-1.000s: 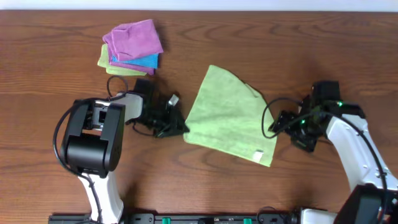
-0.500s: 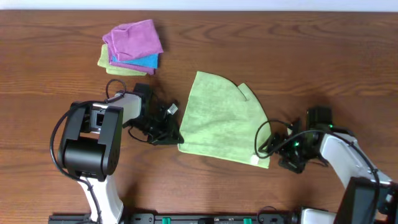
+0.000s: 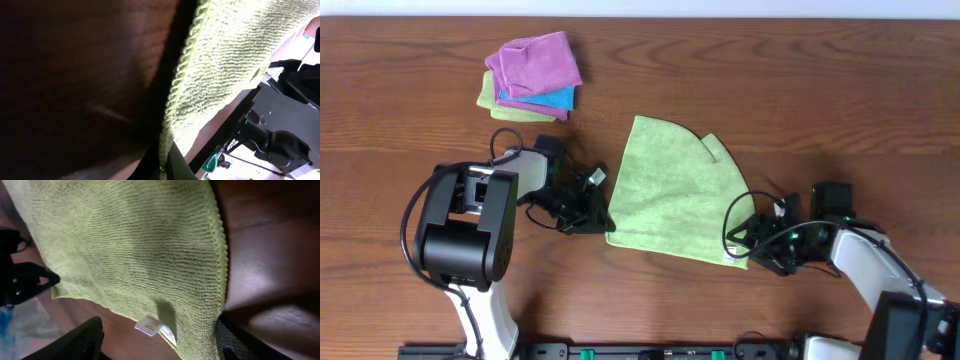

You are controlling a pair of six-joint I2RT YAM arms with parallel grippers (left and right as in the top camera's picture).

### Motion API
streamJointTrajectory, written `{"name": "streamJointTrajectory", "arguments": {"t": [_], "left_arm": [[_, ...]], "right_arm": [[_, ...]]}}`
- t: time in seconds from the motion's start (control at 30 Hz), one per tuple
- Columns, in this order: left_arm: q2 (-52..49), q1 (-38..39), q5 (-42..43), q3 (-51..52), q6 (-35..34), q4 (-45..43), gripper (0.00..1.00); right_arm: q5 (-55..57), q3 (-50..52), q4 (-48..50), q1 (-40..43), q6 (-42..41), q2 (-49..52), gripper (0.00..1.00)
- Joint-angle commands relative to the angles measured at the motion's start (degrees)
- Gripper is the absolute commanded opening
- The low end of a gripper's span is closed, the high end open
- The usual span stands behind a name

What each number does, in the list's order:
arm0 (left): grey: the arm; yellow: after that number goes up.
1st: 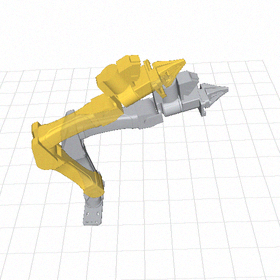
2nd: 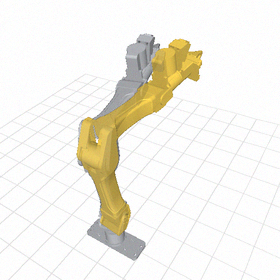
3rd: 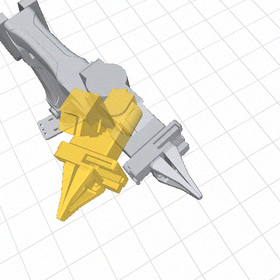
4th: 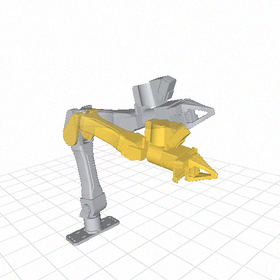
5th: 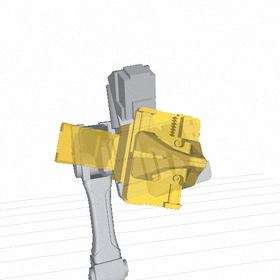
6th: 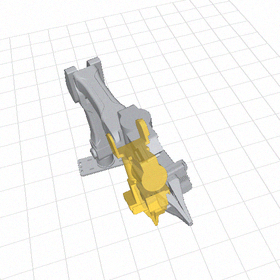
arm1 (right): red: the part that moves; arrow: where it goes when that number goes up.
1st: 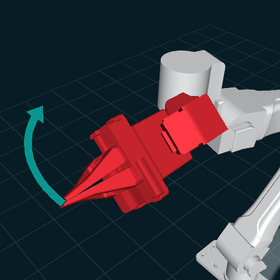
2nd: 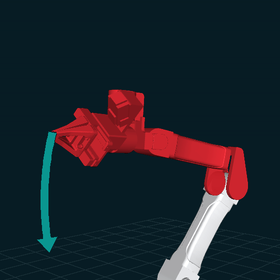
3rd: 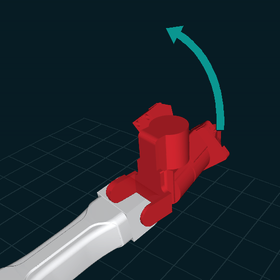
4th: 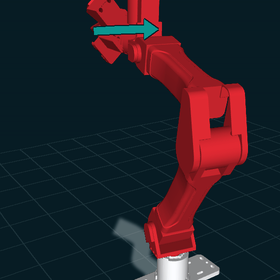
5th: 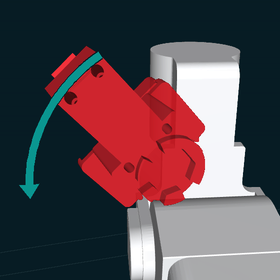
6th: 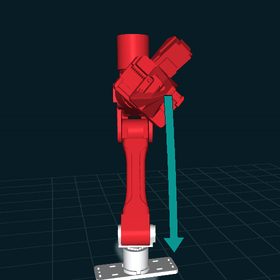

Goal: Fold the cloth
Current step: 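Grasp the cloth's lower right corner with the right gripper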

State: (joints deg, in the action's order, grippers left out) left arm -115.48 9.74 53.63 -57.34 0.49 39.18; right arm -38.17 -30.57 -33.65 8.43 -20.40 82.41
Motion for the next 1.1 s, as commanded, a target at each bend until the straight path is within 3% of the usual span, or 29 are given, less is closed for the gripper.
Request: {"name": "streamJointTrajectory", "arguments": {"t": [0.0, 0.33, 0.43, 0.63, 0.7, 1.07], "left_arm": [[0.24, -0.33, -1.05, 0.92, 1.25, 0.24, 0.06], [0.24, -0.33, 0.07, 0.92, 1.27, -0.02, 0.06], [0.24, -0.33, 0.04, 0.92, 1.29, -0.02, 0.06], [0.24, -0.33, 0.04, 0.92, 1.33, -0.26, 0.06], [0.24, -0.35, 0.85, 0.92, 2.4, -0.46, 0.06], [5.16, -0.39, 4.96, -0.35, 1.6, -0.02, 0.06]], "right_arm": [[4.04, 2.82, 0.94, -0.48, -1.05, 1.46, 0.73], [4.74, 8.13, 9.94, -4.44, -5.64, 1.49, 0.64], [5.46, 9.42, 11.3, -4.76, -5.77, 1.49, 0.57], [8.22, 9.86, 12.37, -4.76, -5.92, 1.49, 0.22], [8.15, 9.84, 13.44, -4.76, -5.92, 1.49, 0.01], [7.48, -0.52, 10.29, -4.87, -5.7, -3.63, 0.01]]}}
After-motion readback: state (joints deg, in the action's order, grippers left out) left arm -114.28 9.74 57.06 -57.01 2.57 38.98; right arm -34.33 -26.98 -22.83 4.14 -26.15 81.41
